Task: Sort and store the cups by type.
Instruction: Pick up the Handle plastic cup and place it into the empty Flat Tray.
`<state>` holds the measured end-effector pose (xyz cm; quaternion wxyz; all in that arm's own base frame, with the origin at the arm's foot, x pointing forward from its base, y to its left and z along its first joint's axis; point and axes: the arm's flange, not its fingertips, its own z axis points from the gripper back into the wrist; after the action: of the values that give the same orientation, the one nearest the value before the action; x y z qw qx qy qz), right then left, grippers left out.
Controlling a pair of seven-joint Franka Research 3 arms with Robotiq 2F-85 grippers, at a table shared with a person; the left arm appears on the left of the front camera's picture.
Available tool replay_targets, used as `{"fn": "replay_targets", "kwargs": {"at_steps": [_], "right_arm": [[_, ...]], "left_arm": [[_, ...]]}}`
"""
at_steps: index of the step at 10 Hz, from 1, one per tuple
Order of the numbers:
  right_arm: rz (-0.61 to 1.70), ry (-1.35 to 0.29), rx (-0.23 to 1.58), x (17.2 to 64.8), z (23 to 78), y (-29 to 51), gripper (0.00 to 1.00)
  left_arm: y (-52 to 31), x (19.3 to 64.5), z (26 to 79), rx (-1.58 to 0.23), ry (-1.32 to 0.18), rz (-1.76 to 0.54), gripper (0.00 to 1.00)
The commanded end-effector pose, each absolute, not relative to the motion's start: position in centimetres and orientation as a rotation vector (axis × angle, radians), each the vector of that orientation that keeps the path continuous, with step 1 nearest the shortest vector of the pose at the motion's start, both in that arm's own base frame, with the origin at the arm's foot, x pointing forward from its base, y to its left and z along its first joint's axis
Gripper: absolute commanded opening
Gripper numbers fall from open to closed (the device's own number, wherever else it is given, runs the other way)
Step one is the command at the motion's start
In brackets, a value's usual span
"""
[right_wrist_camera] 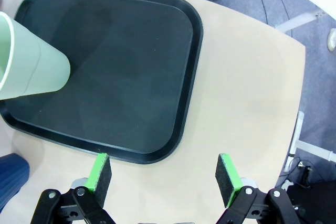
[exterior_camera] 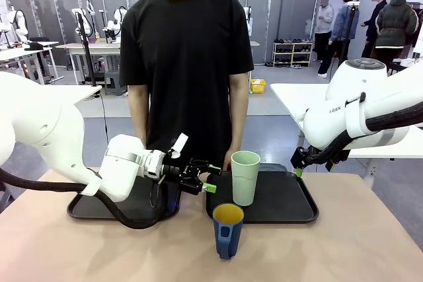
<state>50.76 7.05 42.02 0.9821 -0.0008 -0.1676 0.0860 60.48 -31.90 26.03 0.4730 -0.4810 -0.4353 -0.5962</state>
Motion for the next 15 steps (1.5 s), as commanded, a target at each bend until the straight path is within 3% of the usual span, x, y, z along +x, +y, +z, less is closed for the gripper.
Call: {"fn": "replay_targets", "kwargs": {"at_steps": [1, 5, 10, 12, 15], "right_arm": [[0.176, -0.342, -0.005, 50.7, 41.9, 7.0, 1.00], [0.176, -0.342, -0.005, 50.7, 41.9, 7.0, 1.00], [0.176, -0.342, -0.005, 50.7, 41.9, 7.0, 1.00], [0.176, -0.342, -0.005, 50.7, 41.9, 7.0, 1.00], [0.176, -0.342, -0.005, 50.7, 41.9, 7.0, 1.00]], "left_arm": [[-31.4, 59.5, 26.4, -1.126, -1.008, -1.504, 1.00], [-21.9, 54.1, 30.3, -0.886, -1.068, -1.498, 1.00], [-11.9, 46.7, 34.0, -0.320, -0.931, -1.473, 1.00], [-9.0, 44.5, 36.5, -0.157, -0.741, -1.464, 1.00], [-4.8, 44.2, 39.1, -0.075, -0.655, -1.388, 1.00]]}}
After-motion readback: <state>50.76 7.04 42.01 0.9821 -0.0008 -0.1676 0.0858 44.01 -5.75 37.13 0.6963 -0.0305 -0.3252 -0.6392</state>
